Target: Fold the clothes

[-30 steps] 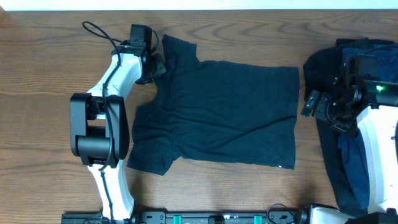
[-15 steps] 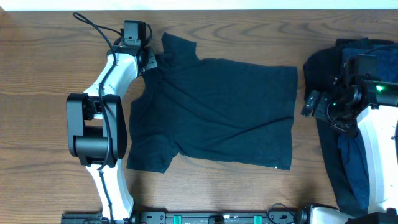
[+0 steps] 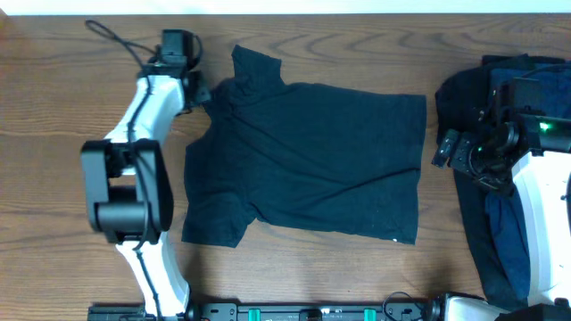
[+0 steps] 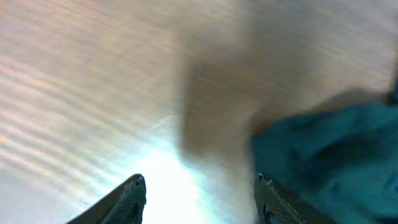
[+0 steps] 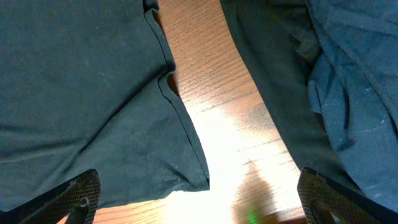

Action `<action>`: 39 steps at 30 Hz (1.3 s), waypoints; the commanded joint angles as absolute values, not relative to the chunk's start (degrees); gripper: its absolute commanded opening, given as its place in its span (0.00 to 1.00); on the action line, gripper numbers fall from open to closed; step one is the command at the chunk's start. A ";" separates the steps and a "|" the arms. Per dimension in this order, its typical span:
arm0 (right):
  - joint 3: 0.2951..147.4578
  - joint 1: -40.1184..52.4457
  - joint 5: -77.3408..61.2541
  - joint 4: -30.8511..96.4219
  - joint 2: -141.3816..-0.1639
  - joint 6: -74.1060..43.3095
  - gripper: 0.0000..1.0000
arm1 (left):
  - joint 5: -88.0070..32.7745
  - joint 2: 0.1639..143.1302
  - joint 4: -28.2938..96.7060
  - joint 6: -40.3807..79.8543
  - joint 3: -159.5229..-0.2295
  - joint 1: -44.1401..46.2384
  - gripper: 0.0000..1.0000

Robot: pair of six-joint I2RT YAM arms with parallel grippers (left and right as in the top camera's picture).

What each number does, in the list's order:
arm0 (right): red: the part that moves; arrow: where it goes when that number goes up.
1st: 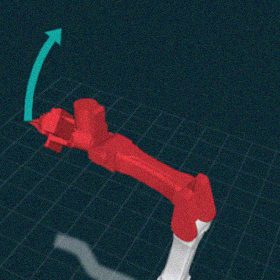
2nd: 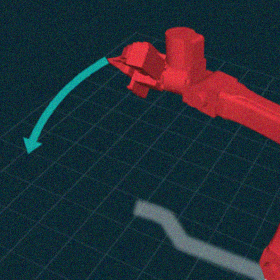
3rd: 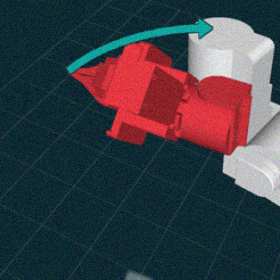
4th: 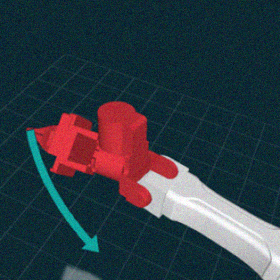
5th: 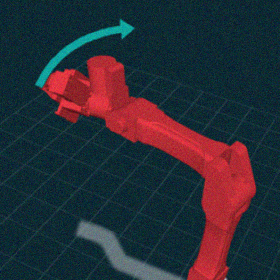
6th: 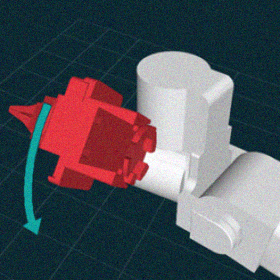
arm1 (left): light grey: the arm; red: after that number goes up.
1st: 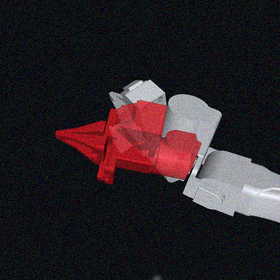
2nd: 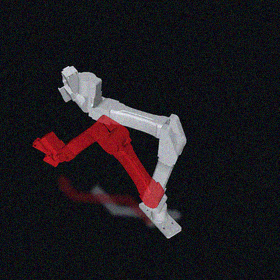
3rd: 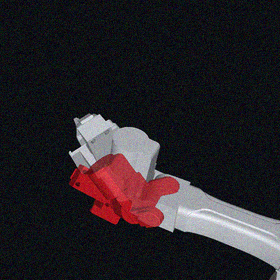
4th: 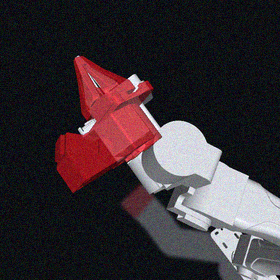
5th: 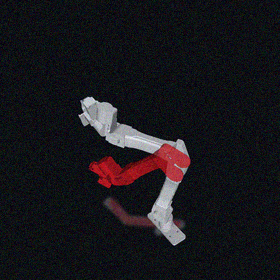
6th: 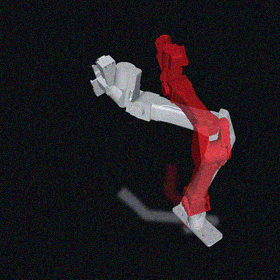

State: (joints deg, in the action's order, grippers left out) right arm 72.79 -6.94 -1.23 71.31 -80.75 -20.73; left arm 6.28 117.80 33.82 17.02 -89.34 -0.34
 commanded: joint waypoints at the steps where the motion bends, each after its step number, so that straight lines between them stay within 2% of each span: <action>1: 73.08 -7.33 -0.40 71.37 -80.68 -20.08 0.99 | 4.10 111.35 39.27 21.30 -89.93 -3.03 0.50; 5: 73.08 -7.33 -0.40 71.37 -80.68 -20.08 0.99 | -3.84 110.74 48.71 20.82 -89.76 -4.34 0.12; 7: 73.06 -7.33 -0.40 71.40 -80.68 -20.08 0.99 | -6.15 111.24 51.59 19.94 -88.97 -4.32 0.07; 16: 73.08 -7.33 -0.40 71.37 -80.68 -20.08 0.99 | -7.33 111.48 51.68 20.01 -80.73 -3.95 0.06; 39: 73.08 -7.31 -0.40 71.37 -80.68 -20.08 0.99 | -6.72 111.48 35.35 21.37 -67.44 -3.95 0.06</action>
State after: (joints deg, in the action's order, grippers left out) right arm 72.77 -6.94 -1.23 71.31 -80.75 -20.73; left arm -7.33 110.56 35.53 20.16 -69.06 -3.90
